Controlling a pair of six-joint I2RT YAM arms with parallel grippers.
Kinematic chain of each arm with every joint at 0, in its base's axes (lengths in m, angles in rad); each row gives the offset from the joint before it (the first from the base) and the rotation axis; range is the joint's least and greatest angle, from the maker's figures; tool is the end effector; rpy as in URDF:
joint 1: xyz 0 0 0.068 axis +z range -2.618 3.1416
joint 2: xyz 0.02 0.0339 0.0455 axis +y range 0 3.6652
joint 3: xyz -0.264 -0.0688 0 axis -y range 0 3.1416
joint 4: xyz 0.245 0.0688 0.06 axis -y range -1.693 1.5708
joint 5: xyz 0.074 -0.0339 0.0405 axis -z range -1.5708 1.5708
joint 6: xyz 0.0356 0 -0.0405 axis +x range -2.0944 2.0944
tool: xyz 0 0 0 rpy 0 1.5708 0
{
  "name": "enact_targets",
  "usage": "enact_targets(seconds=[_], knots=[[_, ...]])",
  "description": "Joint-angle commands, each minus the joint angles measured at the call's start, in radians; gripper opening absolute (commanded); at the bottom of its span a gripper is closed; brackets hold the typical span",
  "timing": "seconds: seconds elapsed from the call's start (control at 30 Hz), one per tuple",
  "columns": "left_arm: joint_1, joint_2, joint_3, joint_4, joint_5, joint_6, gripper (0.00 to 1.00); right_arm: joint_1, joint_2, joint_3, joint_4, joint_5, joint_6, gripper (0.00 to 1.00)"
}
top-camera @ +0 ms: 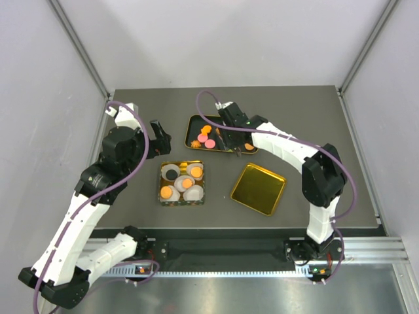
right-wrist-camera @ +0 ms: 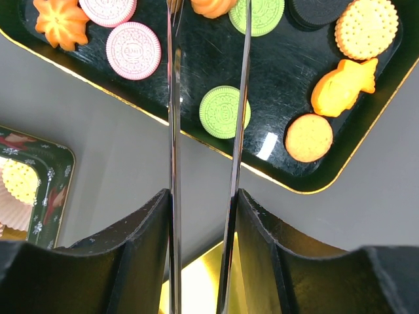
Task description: Pack the cookies
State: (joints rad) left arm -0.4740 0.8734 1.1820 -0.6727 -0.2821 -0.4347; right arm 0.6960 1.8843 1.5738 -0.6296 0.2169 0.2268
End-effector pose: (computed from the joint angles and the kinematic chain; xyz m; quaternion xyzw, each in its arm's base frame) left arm 0.1529 -0.0673 0.4089 -0.0637 0.8167 -0.1425 0.5556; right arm 0.3251 0.2616 0.2591 -0.1870 0.9270 0.0451 0.3219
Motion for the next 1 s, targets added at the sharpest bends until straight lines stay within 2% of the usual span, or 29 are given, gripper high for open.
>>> enact_targets(seconds=[0.0, 0.17, 0.47, 0.97], knots=[[0.002, 0.001, 0.033, 0.044, -0.009, 0.016, 0.99, -0.01, 0.01, 0.06, 0.03, -0.002, -0.012, 0.43], [0.002, 0.001, 0.033, 0.041, -0.011, 0.016, 0.99, -0.012, 0.012, 0.066, 0.03, -0.002, -0.012, 0.42], [0.002, -0.002, 0.033, 0.041, -0.009, 0.016, 0.99, -0.01, -0.007, 0.06, 0.022, 0.004, -0.012, 0.34], [0.002, -0.002, 0.034, 0.044, -0.008, 0.013, 0.99, -0.012, -0.148, 0.038, -0.001, 0.022, 0.003, 0.34]])
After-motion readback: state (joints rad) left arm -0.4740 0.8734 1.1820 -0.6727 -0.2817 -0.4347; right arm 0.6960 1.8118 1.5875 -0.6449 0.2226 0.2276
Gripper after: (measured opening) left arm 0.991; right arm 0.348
